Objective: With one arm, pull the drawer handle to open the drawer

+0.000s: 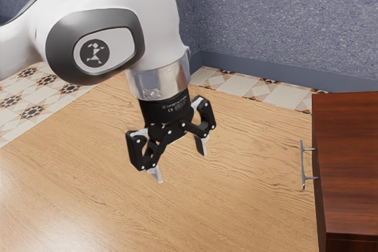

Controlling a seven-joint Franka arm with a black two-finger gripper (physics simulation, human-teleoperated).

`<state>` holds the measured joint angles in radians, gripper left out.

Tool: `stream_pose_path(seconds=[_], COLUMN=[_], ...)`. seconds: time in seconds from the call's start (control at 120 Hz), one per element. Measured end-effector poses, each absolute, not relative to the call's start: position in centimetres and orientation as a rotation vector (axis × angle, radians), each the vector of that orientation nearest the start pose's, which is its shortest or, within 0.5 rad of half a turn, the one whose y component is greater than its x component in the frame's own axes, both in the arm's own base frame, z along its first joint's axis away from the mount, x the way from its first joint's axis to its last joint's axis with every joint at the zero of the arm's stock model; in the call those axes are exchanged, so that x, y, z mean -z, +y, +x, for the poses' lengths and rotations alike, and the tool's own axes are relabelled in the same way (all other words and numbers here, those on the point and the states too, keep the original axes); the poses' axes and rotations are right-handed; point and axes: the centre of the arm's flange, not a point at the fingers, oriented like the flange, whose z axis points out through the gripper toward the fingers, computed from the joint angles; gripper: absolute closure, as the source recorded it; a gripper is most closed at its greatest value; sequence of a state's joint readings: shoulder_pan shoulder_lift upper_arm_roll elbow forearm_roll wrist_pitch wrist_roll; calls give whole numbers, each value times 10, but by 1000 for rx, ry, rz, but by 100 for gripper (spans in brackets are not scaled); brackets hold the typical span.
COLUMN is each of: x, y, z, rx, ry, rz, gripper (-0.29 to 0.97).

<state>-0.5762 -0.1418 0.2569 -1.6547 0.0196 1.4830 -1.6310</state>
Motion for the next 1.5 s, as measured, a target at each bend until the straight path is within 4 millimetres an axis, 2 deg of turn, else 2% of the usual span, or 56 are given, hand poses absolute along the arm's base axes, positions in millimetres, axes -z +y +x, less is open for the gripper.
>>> stream_pose_path(seconds=[0.192, 0.233, 0.308, 0.35, 0.483, 0.575, 0.742, 0.917, 1.025, 1.225, 1.383, 1.5], x=[-653, -652, -647, -642, -620, -615, -612, -606, -595, -591, -596, -589], y=[-154, -163, -192, -200, -197, -198, -201, -220, -211, -181, -195, -198], z=[479, 476, 466, 466, 500, 526, 539, 542, 557, 576, 595, 607], rx=[-45, -54, -80, -89, -54, 8, 61, 94, 117, 137, 186, 189], ry=[-1900, -1880, -1793, -1768, -1797, -1808, -1736, -1465, -1370, -1264, -1130, -1066], rz=[-2515, -2537, -2581, -2585, -2581, -2588, -2669, -2833, -2873, -2936, -3006, -3031], gripper=[0, 0, 0, 0, 0, 0, 0, 0, 0, 0, 0, 0])
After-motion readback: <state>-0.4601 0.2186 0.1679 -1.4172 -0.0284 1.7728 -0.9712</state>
